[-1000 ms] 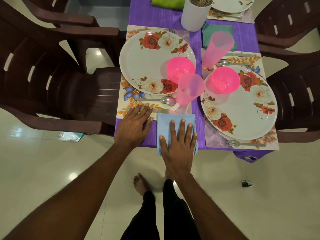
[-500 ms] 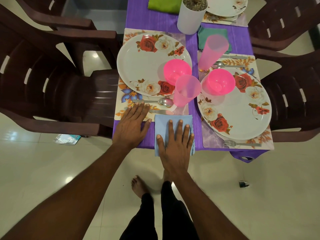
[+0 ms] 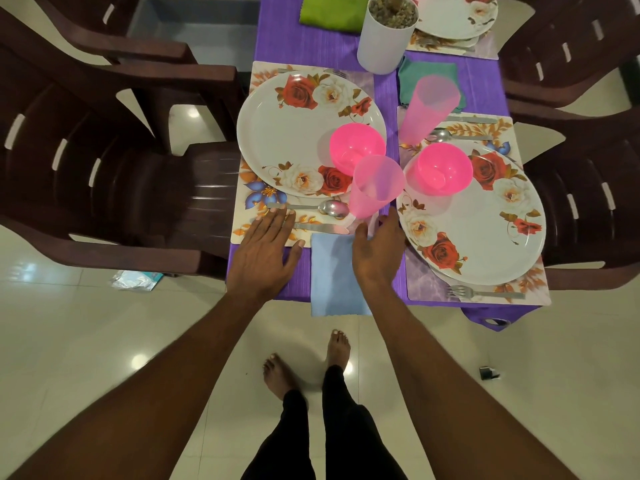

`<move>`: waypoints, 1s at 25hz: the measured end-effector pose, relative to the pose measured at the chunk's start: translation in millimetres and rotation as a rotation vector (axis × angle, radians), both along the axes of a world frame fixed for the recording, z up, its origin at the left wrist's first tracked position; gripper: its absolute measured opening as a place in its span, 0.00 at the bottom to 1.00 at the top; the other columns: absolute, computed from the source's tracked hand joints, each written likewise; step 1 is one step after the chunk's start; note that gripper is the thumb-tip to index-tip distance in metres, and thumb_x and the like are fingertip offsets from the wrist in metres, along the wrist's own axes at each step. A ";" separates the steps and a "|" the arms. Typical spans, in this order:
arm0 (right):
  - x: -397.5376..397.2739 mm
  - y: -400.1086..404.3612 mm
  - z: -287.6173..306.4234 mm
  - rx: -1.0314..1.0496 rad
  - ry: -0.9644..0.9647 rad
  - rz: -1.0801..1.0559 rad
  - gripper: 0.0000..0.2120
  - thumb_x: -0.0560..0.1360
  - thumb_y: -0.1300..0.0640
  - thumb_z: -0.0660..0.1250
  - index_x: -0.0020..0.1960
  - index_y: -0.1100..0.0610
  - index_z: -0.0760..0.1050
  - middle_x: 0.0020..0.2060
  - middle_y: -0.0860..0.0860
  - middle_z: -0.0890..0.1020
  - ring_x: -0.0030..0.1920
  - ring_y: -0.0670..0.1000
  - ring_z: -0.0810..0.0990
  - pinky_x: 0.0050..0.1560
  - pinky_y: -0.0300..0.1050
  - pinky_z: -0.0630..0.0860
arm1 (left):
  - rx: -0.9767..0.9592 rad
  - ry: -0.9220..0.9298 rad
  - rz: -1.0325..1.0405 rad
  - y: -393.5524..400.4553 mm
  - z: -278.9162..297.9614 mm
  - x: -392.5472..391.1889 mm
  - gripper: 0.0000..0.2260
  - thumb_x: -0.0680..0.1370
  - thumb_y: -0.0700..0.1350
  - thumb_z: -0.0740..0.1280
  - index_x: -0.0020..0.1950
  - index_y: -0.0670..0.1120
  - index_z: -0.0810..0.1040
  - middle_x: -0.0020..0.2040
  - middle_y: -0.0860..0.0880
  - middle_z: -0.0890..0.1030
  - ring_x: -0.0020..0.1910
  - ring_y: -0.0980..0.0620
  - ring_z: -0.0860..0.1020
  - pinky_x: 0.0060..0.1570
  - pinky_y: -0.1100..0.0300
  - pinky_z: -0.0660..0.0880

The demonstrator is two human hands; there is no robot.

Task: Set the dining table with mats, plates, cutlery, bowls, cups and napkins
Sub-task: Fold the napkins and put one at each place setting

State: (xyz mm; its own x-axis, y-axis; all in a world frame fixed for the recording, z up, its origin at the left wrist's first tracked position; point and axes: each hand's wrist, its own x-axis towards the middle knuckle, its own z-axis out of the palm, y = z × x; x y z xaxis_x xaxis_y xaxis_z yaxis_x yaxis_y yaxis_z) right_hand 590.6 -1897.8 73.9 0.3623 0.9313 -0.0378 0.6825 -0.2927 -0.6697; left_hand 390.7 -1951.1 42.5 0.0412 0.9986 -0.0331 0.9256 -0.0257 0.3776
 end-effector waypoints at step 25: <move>113.4 -43.8 67.1 -0.035 0.020 0.044 0.17 0.79 0.60 0.67 0.67 0.60 0.74 0.58 0.57 0.82 0.59 0.59 0.80 0.57 0.50 0.75 | 0.060 -0.120 0.025 -3.0 35.9 23.9 0.30 0.84 0.59 0.50 0.82 0.45 0.59 0.81 0.46 0.61 0.81 0.47 0.57 0.80 0.54 0.47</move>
